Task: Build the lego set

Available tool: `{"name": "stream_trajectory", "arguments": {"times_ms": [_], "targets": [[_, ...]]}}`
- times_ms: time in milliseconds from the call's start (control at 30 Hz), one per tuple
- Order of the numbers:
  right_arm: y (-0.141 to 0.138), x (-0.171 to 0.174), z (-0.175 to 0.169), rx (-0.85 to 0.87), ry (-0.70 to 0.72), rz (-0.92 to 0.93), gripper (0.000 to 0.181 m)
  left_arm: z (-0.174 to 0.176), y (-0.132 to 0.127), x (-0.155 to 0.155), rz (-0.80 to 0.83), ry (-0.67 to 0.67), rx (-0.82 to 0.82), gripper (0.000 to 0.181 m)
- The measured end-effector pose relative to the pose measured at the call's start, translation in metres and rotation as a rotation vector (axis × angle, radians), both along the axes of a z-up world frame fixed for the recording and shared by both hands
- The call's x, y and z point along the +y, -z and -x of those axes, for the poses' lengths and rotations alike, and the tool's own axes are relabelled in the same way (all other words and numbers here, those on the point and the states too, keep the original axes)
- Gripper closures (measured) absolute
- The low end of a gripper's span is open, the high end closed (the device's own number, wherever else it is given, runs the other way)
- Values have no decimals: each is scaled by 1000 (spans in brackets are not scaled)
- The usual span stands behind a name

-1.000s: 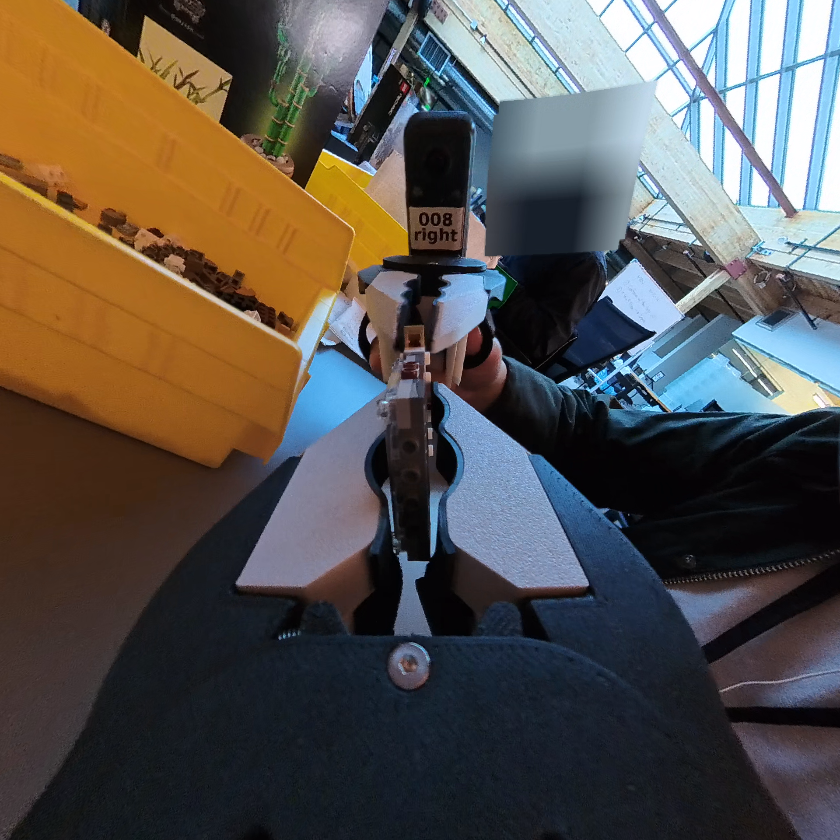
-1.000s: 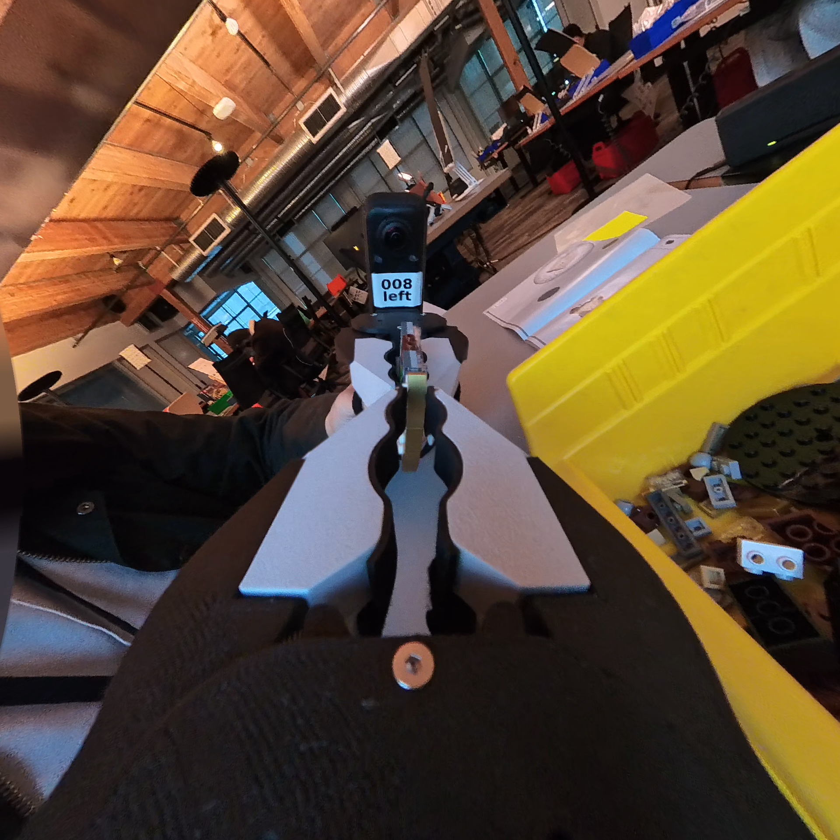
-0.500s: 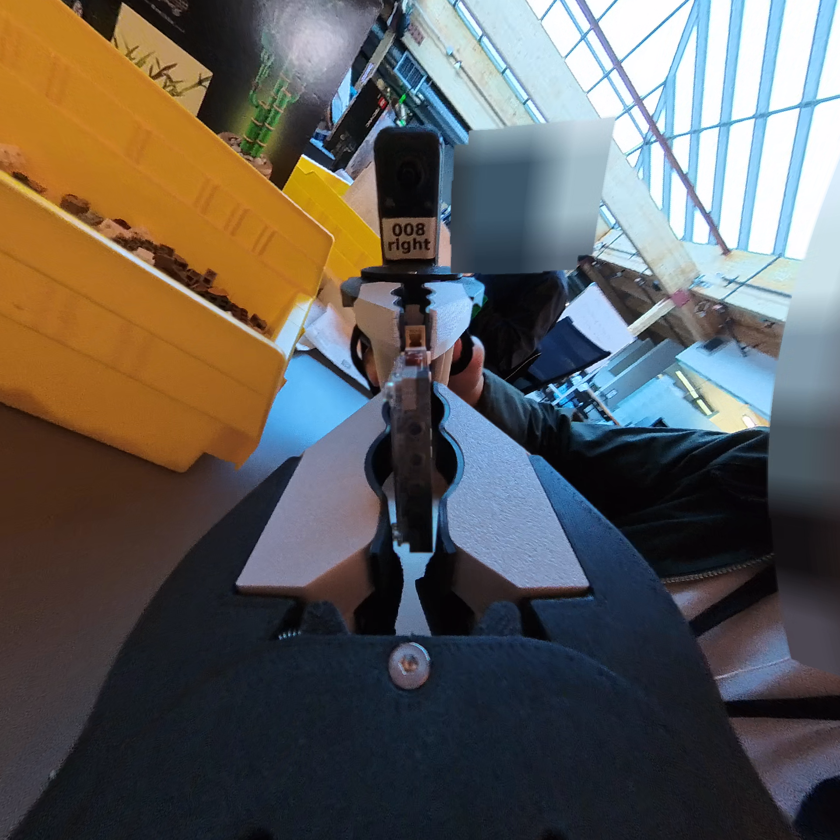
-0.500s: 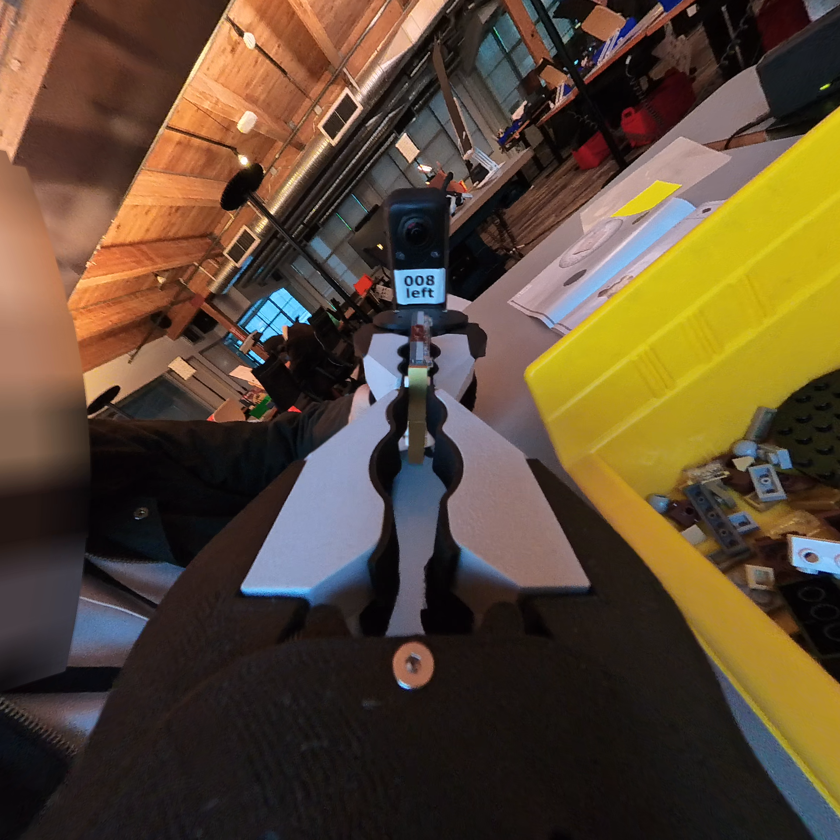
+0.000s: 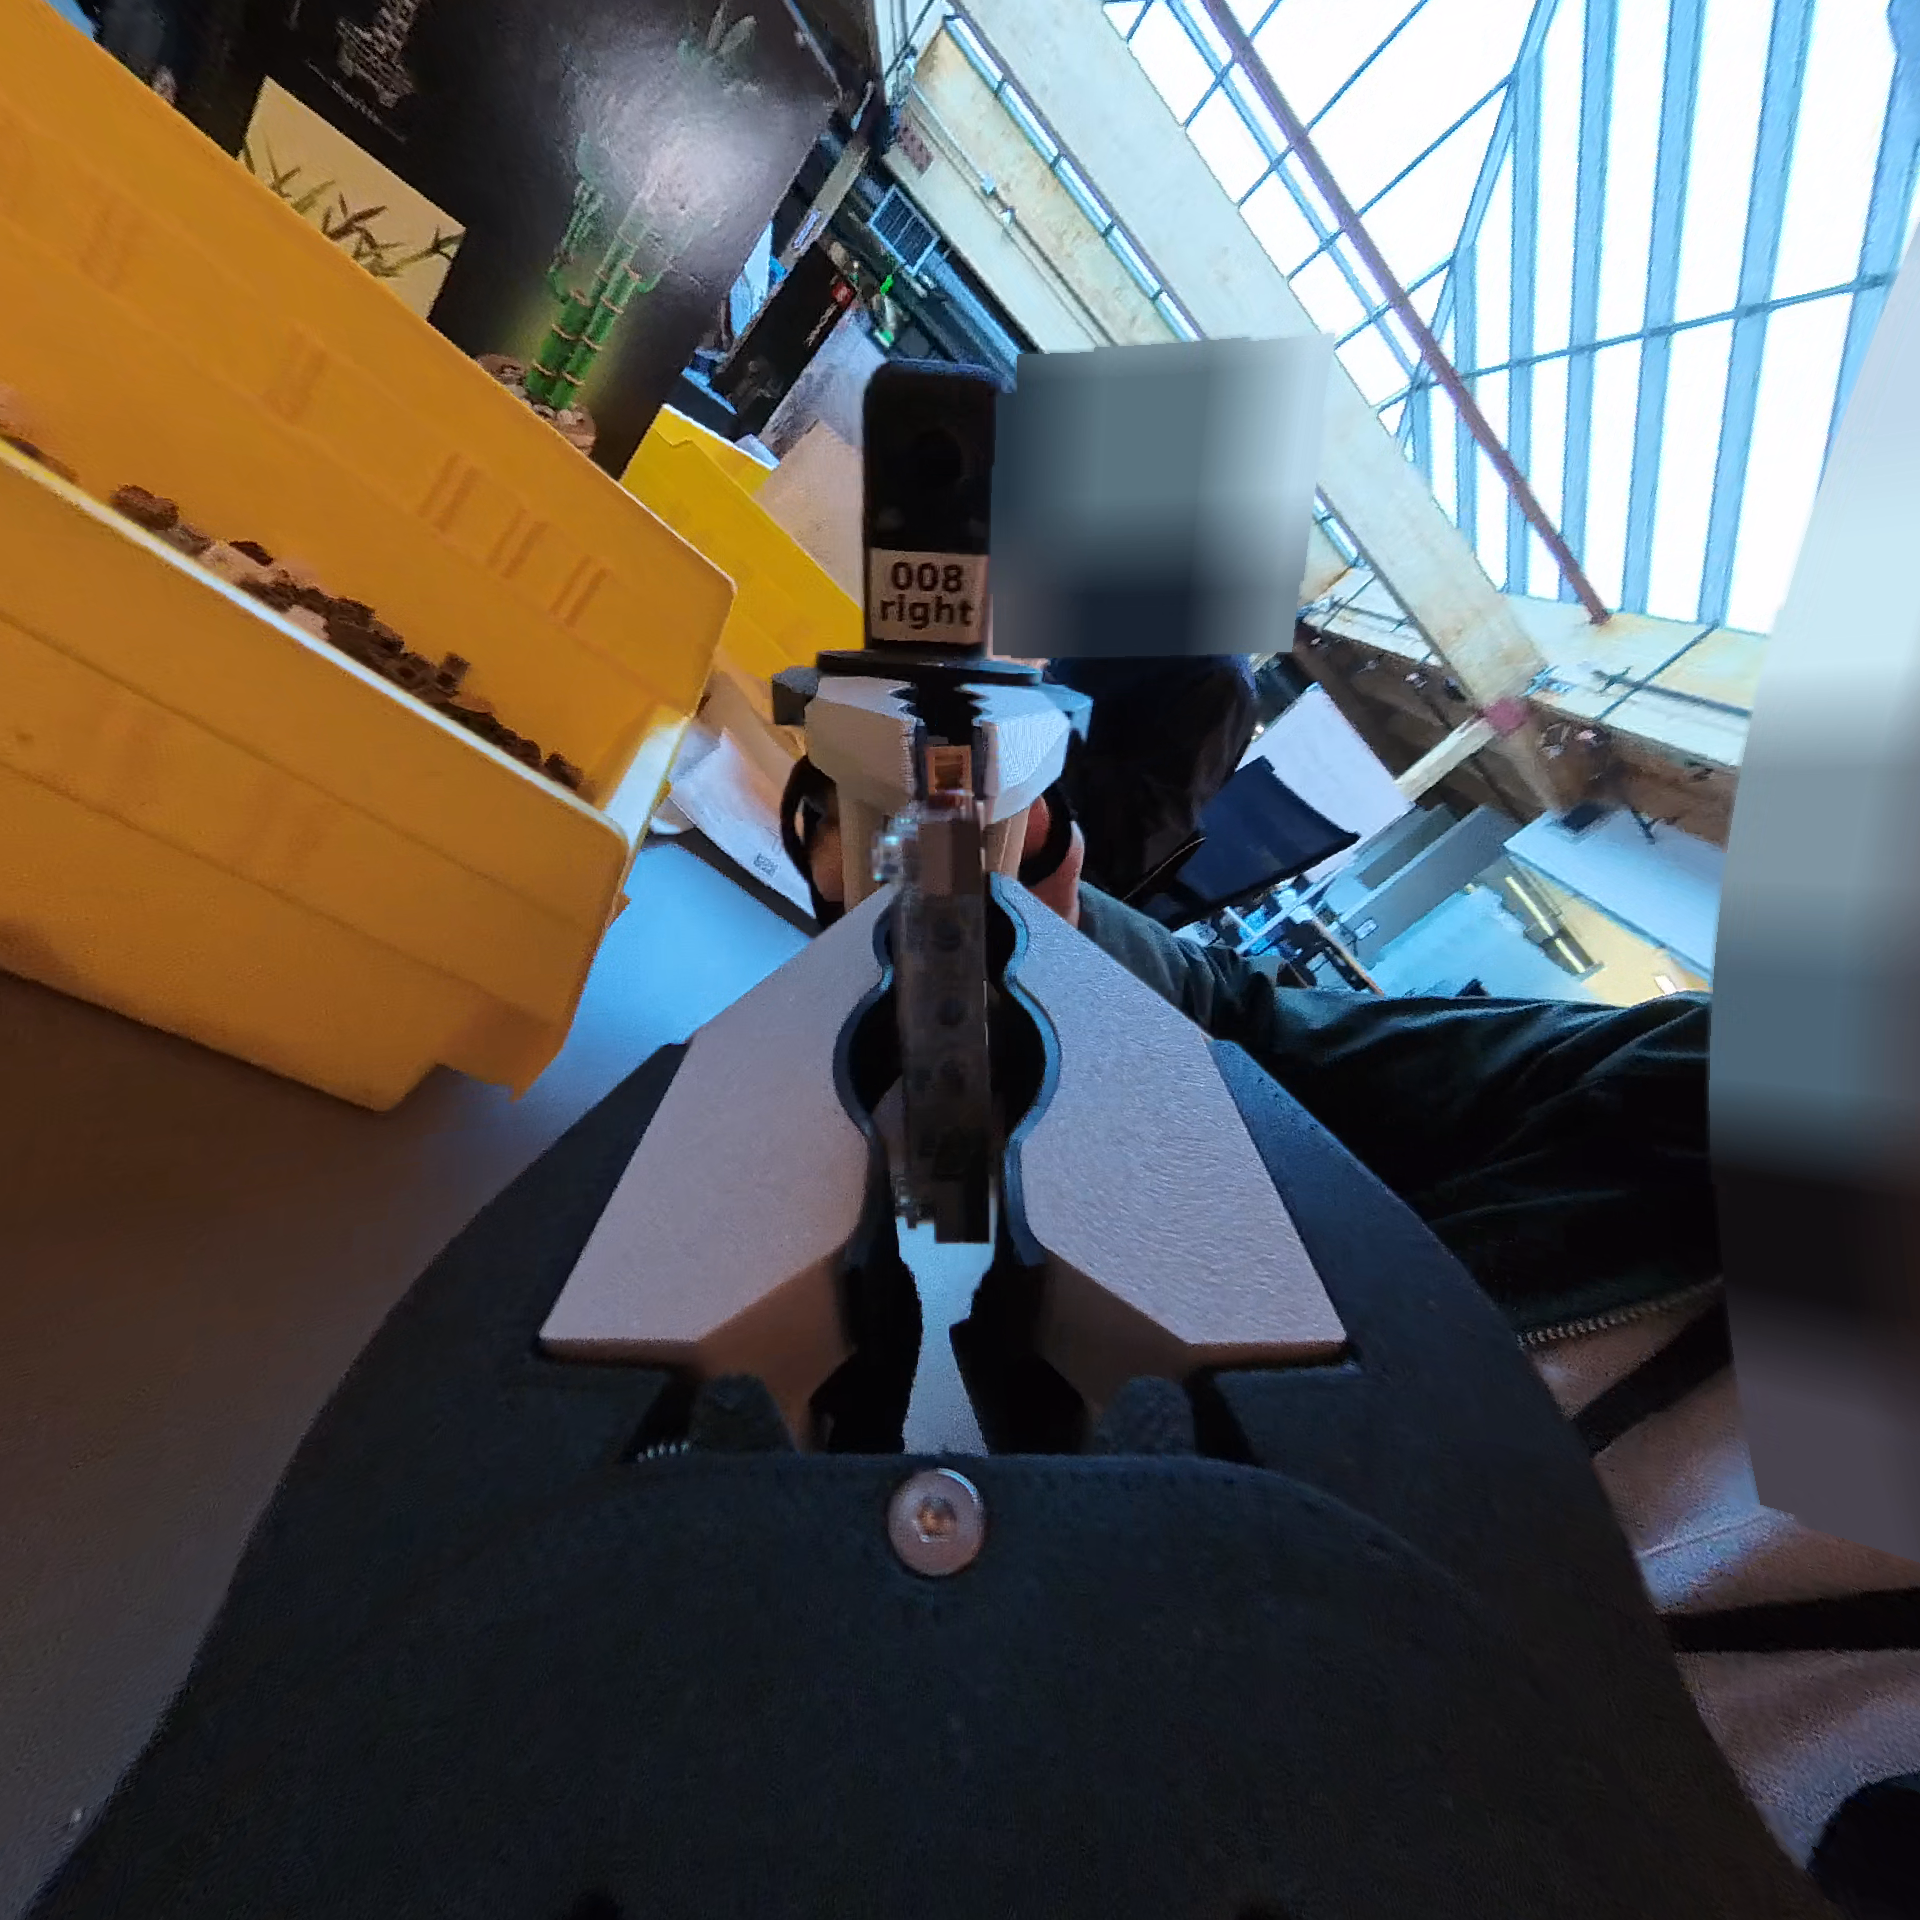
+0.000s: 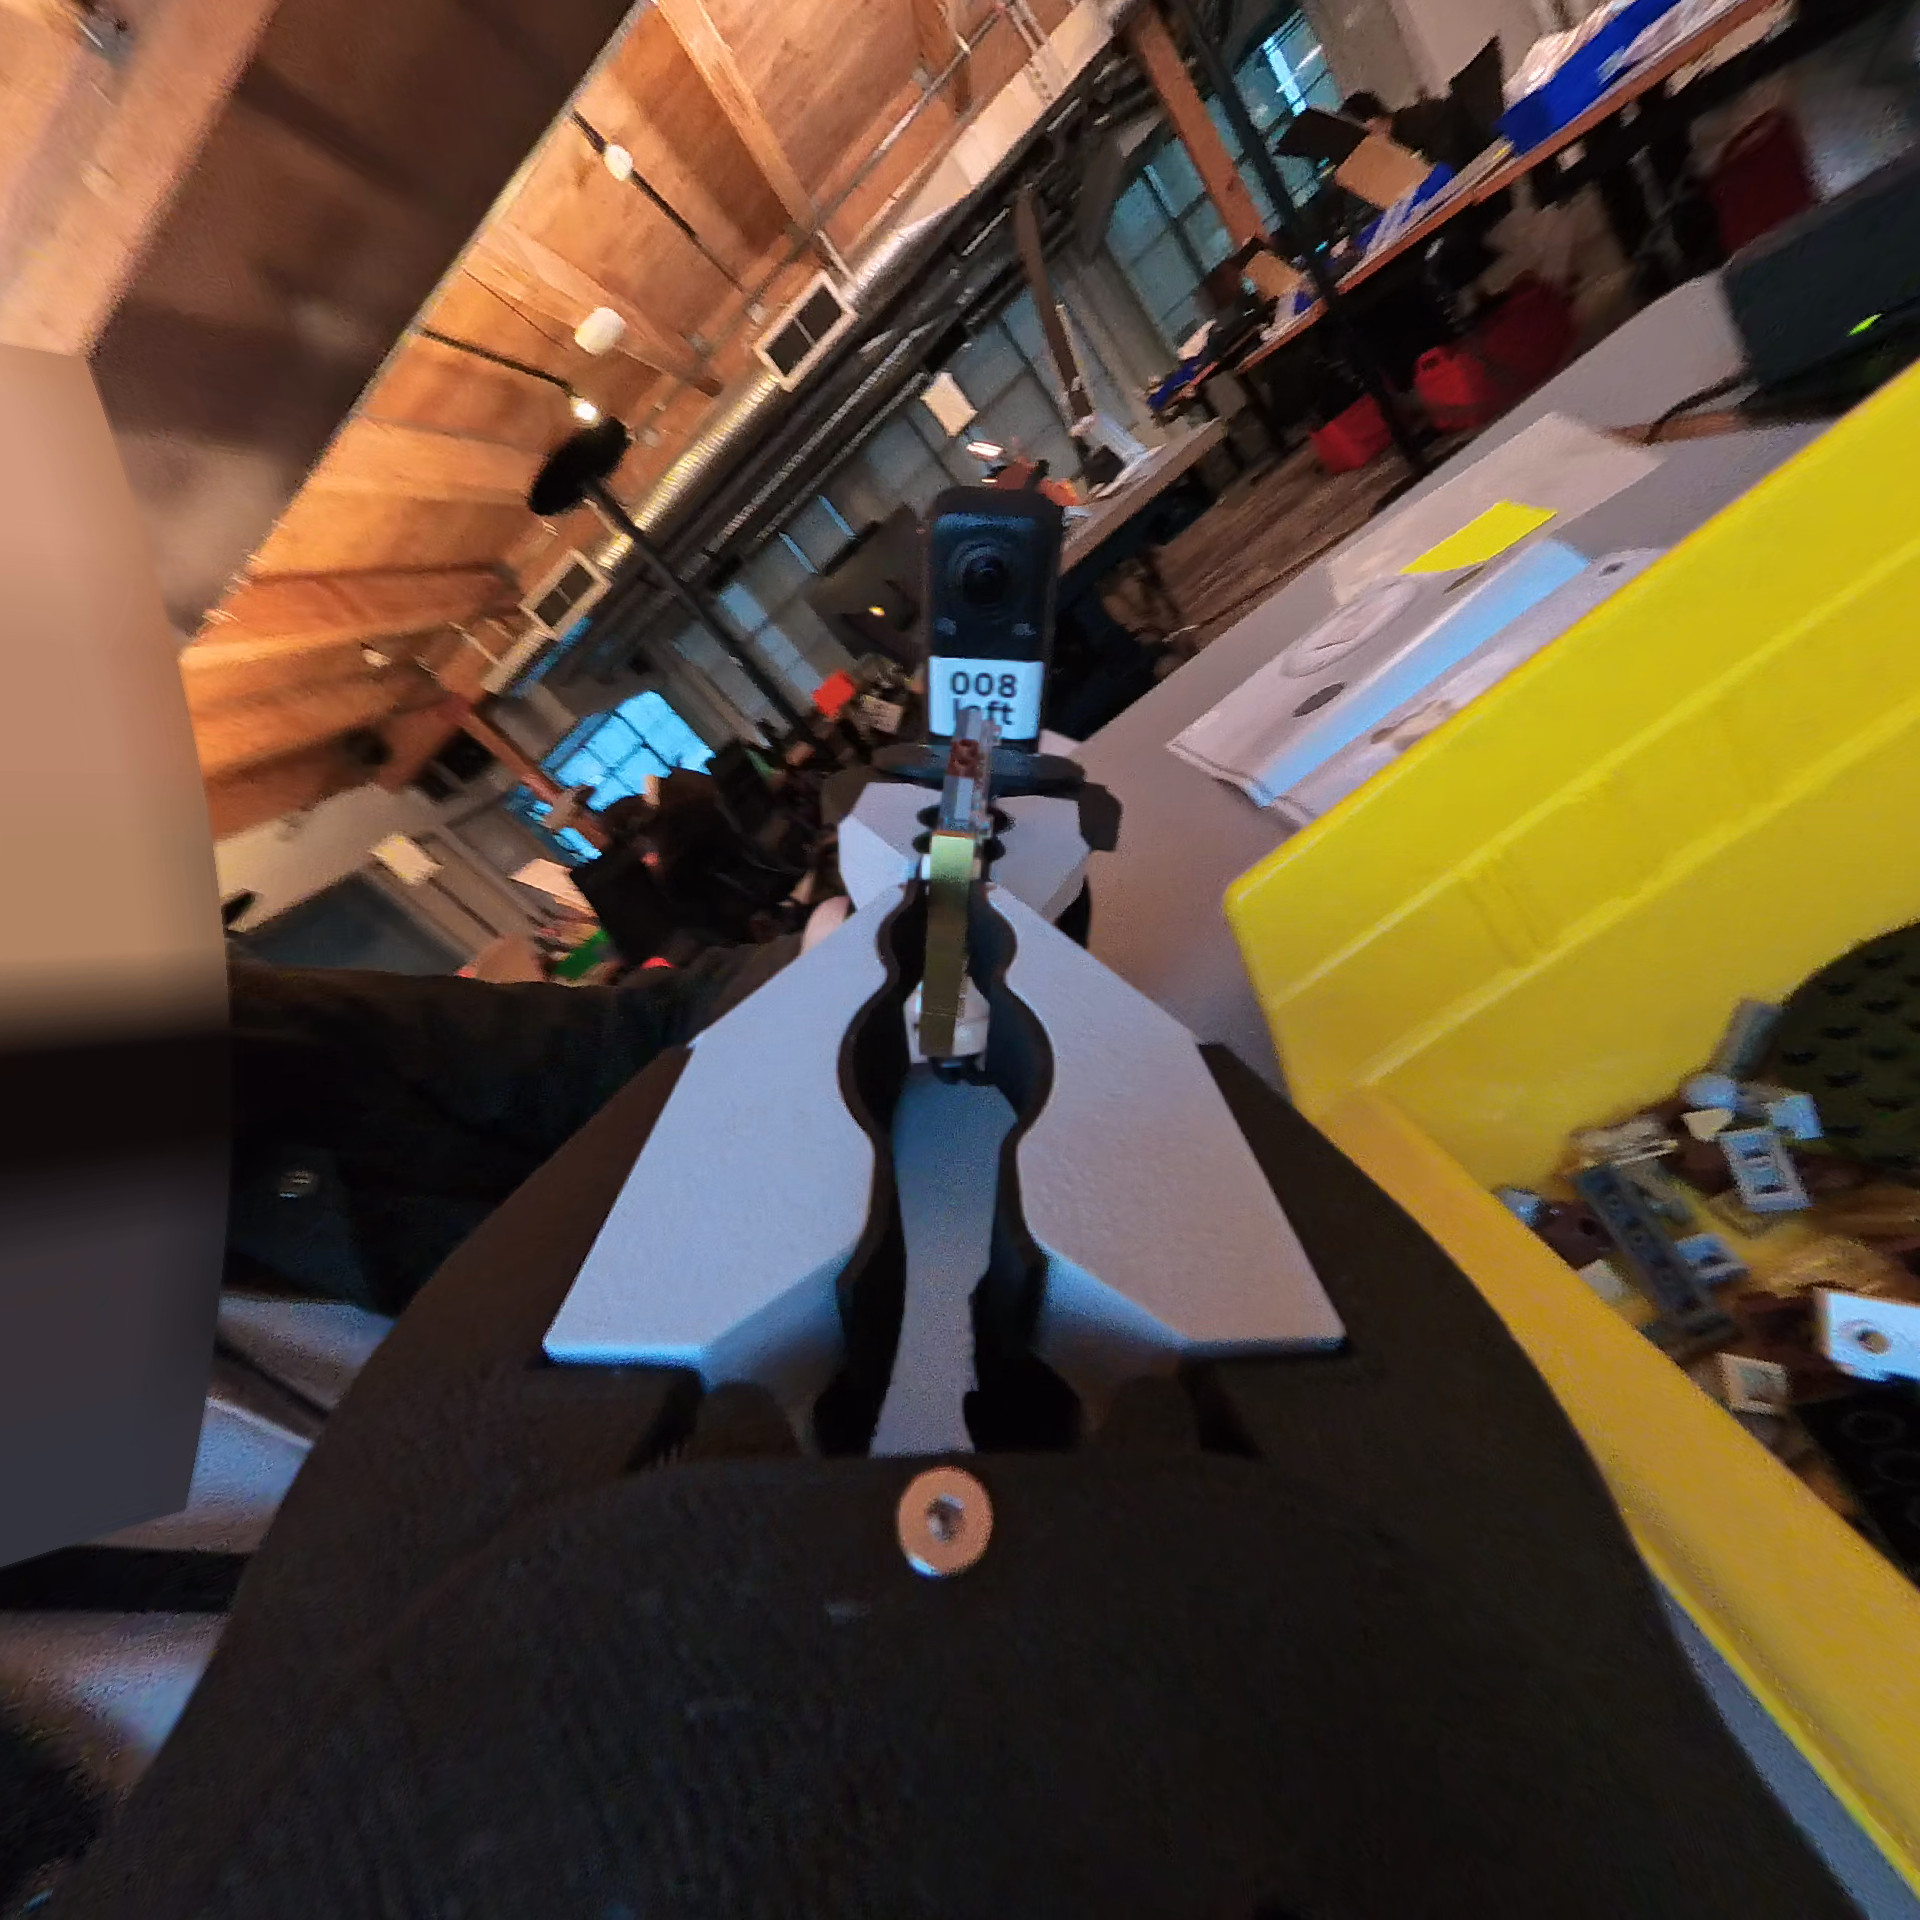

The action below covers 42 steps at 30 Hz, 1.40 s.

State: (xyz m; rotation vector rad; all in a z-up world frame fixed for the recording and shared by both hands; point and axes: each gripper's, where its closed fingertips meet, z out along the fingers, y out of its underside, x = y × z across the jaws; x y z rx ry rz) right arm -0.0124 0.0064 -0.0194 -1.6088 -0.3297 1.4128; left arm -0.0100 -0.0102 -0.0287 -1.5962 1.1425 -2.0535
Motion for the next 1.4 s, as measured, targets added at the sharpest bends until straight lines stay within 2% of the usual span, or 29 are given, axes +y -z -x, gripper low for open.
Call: {"name": "stream_trajectory", "arguments": {"times_ms": [300,367,533,833,1000,1233,1400], "targets": [[10,4,-2,-42,41,50,177,-2,11,3,-15,-20,58,172],[9,5,-2,-88,61,36,177,-2,9,7,-48,-38,54,172],[1,5,0,-11,61,50,177,2,-2,10,-122,-94,34,172],[-6,3,2,16,67,35,176,5,-11,10,-81,-82,-3,172],[-1,5,5,58,70,54,171,1,-4,7,-87,-74,22,172],[-2,5,7,114,42,83,173,2,-5,9,-56,-75,10,172],[-1,8,1,115,71,72,181,5,-8,15,0,-77,-11,172]]}}
